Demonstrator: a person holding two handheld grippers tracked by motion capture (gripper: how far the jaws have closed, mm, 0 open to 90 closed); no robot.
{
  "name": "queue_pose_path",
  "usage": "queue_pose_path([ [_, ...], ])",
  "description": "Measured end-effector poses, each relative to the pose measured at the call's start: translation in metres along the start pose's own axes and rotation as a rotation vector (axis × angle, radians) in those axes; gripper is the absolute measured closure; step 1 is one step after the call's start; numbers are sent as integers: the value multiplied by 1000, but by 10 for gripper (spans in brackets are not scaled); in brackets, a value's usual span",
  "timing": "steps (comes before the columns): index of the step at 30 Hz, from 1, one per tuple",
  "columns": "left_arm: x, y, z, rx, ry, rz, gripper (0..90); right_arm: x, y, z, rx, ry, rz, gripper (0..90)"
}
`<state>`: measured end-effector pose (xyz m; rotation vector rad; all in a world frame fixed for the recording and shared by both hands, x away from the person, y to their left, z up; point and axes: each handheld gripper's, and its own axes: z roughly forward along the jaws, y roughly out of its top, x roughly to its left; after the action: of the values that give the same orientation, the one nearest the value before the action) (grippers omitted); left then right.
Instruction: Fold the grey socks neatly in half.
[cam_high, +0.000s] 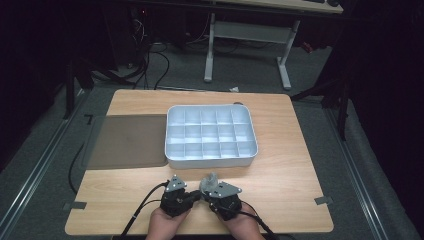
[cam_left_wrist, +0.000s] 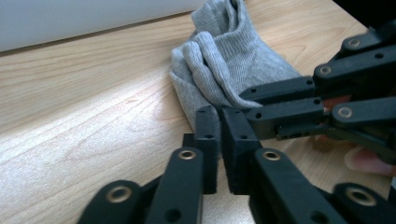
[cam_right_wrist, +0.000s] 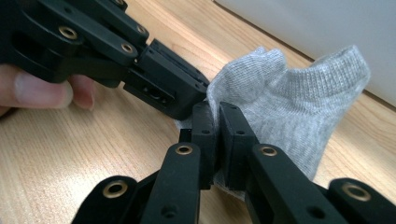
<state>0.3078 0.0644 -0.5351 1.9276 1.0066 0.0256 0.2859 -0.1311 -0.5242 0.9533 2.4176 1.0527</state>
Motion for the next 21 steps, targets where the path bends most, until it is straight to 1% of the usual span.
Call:
queue_pose_path([
  [1,2,0,-3,-10,-4,-6,817,1,0,1,0,0,-6,870],
  [2,4,1,-8,-43,6,0,809,2,0,1,-1,-10,-17,871],
  [3,4,1,-8,-43,6,0,809,2,0,1,-1,-10,-17,871],
  [5,5,4,-16,-90,15,14,815,3,0,1,0,-9,-17,872],
  [6,4,7,-19,-117,13,29,822,2,-1,1,0,-9,-16,872],
  [7,0,12,-21,-146,8,52,852,2,-1,1,3,-8,-16,872],
  [8,0,12,-21,-146,8,52,861,2,-1,1,3,-8,-16,872],
  [9,-7,17,-17,-148,-4,79,867,2,-1,1,2,-8,-19,872],
  [10,-7,17,-17,-148,-4,79,868,2,-1,1,2,-8,-19,872],
  [11,-13,20,-10,-135,-19,95,867,2,-1,1,-5,-6,-13,872],
  [12,-15,21,-5,-125,-18,103,867,2,-1,1,-7,-7,-14,872],
  [13,-16,21,-1,-111,-10,101,868,2,-1,1,-5,-9,-16,872],
  [14,-16,21,-1,-111,-10,101,868,3,-1,1,-4,-9,-15,872],
  [15,-14,20,5,-79,5,98,869,3,-1,1,-3,-10,-15,871],
  [16,-12,19,6,-65,16,99,872,3,-1,1,-3,-9,-14,872],
  [17,-12,19,6,-65,16,99,878,3,-1,1,-3,-9,-14,872],
  [18,-8,18,9,-49,37,96,887,2,-2,1,-6,-8,-15,871],
  [20,-6,18,10,-45,44,93,893,2,-2,1,-10,-6,-13,870],
  [21,-4,16,12,-37,53,99,898,2,-2,1,-13,0,-8,851],
])
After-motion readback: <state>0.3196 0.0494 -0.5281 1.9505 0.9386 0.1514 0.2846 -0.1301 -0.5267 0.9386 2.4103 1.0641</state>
